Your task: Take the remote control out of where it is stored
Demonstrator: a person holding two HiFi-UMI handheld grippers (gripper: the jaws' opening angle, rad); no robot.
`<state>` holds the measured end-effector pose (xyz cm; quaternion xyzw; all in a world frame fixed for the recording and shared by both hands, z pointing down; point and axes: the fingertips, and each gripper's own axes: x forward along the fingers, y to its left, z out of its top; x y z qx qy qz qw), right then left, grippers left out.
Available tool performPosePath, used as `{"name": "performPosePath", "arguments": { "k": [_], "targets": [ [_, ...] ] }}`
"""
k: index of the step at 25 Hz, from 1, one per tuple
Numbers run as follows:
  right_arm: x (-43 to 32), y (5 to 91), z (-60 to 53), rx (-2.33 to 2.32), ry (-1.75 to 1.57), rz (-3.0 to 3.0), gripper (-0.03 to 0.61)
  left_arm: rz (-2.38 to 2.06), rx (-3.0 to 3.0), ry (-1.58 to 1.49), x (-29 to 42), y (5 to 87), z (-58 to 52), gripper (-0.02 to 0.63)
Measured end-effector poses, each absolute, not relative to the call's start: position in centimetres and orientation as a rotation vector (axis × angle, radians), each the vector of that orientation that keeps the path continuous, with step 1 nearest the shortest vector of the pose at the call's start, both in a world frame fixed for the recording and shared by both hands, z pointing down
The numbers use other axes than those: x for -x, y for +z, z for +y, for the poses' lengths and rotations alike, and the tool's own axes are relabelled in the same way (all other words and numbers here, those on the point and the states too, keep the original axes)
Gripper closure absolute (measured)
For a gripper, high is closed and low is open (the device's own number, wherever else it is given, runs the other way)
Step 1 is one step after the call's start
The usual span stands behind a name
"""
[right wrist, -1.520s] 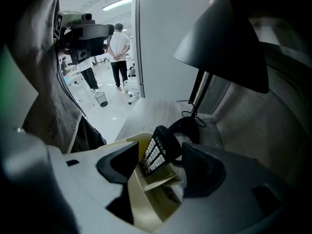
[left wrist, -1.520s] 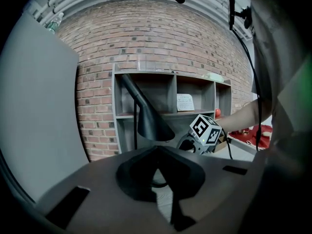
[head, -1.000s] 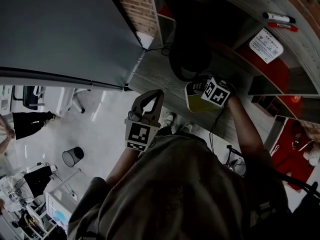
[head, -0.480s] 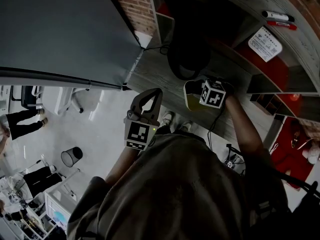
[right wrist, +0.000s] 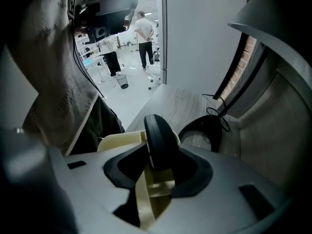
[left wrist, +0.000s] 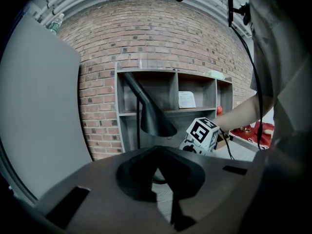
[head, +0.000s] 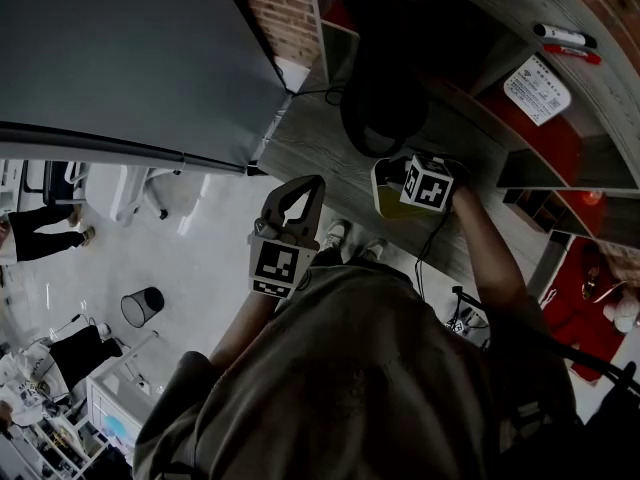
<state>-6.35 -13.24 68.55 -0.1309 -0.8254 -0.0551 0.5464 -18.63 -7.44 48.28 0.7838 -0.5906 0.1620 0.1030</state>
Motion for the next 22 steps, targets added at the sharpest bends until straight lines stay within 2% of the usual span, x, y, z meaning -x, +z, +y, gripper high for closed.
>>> {"name": "performPosePath", "arguments": {
  "k": [6, 22],
  "targets": [
    [6.8, 68.6, -13.2, 0.317, -0.130, -1.964, 0.454, -1.744, -2.320, 0.471, 18.5, 48.1, -7.5, 0.603],
    [5.7, 68.2, -13.6, 0.172, -0.053, -1.987, 0.462, -1.731, -2.339, 0.477, 17.9, 48.3, -7.0, 0.603]
  ]
}}
